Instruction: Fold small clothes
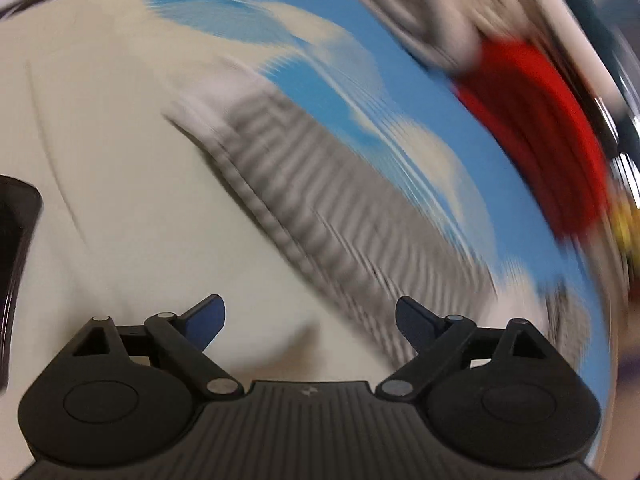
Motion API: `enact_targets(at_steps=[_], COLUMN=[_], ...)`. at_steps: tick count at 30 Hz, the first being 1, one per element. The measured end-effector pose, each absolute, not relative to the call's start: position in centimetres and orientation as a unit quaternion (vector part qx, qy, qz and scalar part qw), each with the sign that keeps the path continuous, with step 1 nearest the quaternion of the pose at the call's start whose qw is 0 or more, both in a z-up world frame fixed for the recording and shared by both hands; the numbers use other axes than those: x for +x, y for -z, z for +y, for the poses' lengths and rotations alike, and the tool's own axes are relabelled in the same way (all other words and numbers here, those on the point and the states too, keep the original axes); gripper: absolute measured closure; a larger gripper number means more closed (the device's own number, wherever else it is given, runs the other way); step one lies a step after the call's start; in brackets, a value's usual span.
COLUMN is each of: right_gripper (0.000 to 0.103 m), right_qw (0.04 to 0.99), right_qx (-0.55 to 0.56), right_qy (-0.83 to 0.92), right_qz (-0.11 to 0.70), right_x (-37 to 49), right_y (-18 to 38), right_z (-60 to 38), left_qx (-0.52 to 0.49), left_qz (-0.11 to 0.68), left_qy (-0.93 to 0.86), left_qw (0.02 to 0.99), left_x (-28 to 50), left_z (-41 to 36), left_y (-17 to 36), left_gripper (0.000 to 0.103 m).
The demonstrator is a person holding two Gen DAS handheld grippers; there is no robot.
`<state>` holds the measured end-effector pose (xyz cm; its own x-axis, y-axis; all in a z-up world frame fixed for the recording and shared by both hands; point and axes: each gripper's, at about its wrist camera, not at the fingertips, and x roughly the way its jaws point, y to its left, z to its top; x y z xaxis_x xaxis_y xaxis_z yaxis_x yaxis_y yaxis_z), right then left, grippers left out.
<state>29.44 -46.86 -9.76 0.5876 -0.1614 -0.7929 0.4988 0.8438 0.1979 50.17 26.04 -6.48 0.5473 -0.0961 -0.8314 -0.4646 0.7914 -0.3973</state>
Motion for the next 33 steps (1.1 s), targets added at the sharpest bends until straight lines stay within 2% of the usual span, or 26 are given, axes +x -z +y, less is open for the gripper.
enact_targets(at_steps=[3, 8, 13, 15, 17, 18, 19, 20, 21, 22, 24, 26, 30, 32, 33], right_gripper=[0.047, 0.047, 0.047, 0.047, 0.042, 0.039, 0.039, 0.041, 0.075, 0.097, 0.103, 0.102, 0.100, 0.101, 0.101], right_qw=[0.858, 0.835, 0.810, 0.814, 0.825, 0.829, 0.829, 0.827, 0.832, 0.838, 0.845, 0.849, 0.843, 0.844, 0.844], right_qx=[0.235, 0.287, 0.310, 0.307, 0.296, 0.284, 0.272, 0.256, 0.224, 0.179, 0.139, 0.136, 0.142, 0.136, 0.135], right_qy=[0.199, 0.162, 0.064, 0.044, 0.026, 0.018, 0.012, 0.003, -0.003, -0.002, 0.048, 0.093, 0.073, 0.067, 0.064], right_qz=[0.412, 0.441, 0.494, 0.491, 0.480, 0.482, 0.489, 0.500, 0.508, 0.515, 0.515, 0.503, 0.514, 0.514, 0.516], right_x=[26.8, 23.9, 23.7, 23.6, 23.8, 24.0, 24.3, 24.7, 24.8, 24.8, 23.8, 22.7, 22.5, 22.5, 22.5], right_y=[10.5, 12.2, 14.0, 13.9, 13.6, 13.7, 13.8, 14.1, 14.3, 14.1, 13.8, 13.4, 14.5, 14.3, 14.2], right_z=[-47.8, -48.2, -46.5, -45.6, -44.6, -44.0, -43.5, -42.8, -42.1, -41.3, -41.7, -43.2, -43.5, -43.0, -42.8], left_qx=[-0.227, -0.164, -0.178, -0.187, -0.182, -0.174, -0.161, -0.137, -0.104, -0.081, -0.095, -0.093, -0.084, -0.086, -0.087], left_qz=[0.498, 0.565, 0.583, 0.578, 0.573, 0.573, 0.568, 0.562, 0.560, 0.559, 0.559, 0.557, 0.559, 0.562, 0.563], left_qy=[-0.039, 0.038, 0.057, 0.061, 0.061, 0.058, 0.055, 0.055, 0.057, 0.053, 0.054, 0.063, 0.075, 0.075, 0.077], left_qw=[0.836, 0.808, 0.791, 0.792, 0.796, 0.799, 0.805, 0.814, 0.820, 0.824, 0.822, 0.823, 0.822, 0.819, 0.818], left_x=[44.8, 38.0, 35.0, 34.8, 34.9, 35.2, 34.9, 34.7, 34.7, 34.7, 34.2, 33.8, 33.5, 33.6, 33.6], left_z=[18.9, 11.5, 10.2, 10.4, 10.2, 9.9, 9.6, 9.2, 8.8, 8.5, 9.0, 9.2, 9.3, 9.4, 9.5], left_y=[5.9, 9.4, 11.7, 11.7, 11.7, 11.6, 11.5, 11.2, 10.9, 11.0, 11.0, 11.0, 10.9, 10.7, 10.6], left_gripper=[0.001, 0.001, 0.001, 0.001, 0.001, 0.004, 0.016, 0.027, 0.050, 0.055, 0.053, 0.052, 0.047, 0.050, 0.060])
